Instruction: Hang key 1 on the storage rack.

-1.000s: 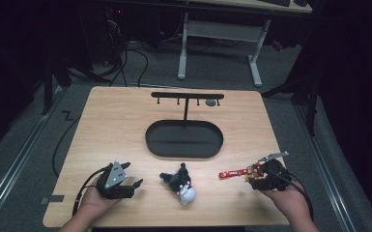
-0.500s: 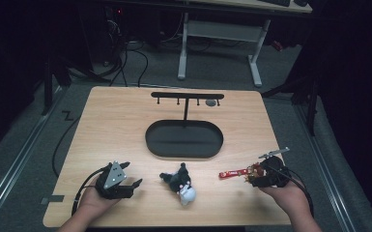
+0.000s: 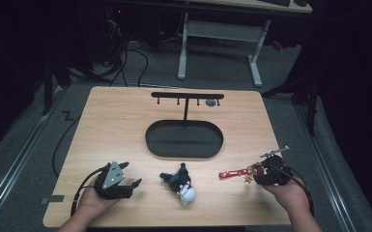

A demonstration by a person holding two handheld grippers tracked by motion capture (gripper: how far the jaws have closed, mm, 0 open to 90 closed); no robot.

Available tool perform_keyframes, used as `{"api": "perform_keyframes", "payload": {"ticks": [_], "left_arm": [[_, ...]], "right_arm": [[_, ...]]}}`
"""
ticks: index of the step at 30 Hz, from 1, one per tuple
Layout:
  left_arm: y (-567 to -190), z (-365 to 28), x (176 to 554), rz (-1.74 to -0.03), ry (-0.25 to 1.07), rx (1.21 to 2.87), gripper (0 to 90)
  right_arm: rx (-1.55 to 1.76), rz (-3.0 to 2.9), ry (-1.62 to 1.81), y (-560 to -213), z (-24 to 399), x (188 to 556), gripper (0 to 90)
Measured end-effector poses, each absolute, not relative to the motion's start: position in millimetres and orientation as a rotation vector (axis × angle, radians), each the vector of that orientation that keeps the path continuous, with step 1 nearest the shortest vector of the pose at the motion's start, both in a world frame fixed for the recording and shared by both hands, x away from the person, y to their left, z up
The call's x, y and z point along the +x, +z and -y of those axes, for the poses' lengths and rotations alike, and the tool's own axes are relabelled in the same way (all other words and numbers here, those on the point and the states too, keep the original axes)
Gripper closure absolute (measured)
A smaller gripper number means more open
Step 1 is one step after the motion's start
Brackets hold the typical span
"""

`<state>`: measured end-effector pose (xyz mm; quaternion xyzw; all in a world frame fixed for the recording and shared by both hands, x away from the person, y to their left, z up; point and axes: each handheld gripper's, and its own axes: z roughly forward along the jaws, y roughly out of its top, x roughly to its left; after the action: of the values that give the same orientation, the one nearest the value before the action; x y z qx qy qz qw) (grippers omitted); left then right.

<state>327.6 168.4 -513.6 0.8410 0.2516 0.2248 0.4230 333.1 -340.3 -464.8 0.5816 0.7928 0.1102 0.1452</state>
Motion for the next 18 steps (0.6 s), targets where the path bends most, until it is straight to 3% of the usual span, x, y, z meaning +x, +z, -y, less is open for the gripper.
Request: {"api": "perform_keyframes", "payload": {"ticks": [18], "left_arm": [[-516.8,-166.2,331.3,-0.618,0.565,2.136,26.1]], "right_arm": [[1.667,-2.292,0.195,-487.7,341.8,354.4,53.2]]}}
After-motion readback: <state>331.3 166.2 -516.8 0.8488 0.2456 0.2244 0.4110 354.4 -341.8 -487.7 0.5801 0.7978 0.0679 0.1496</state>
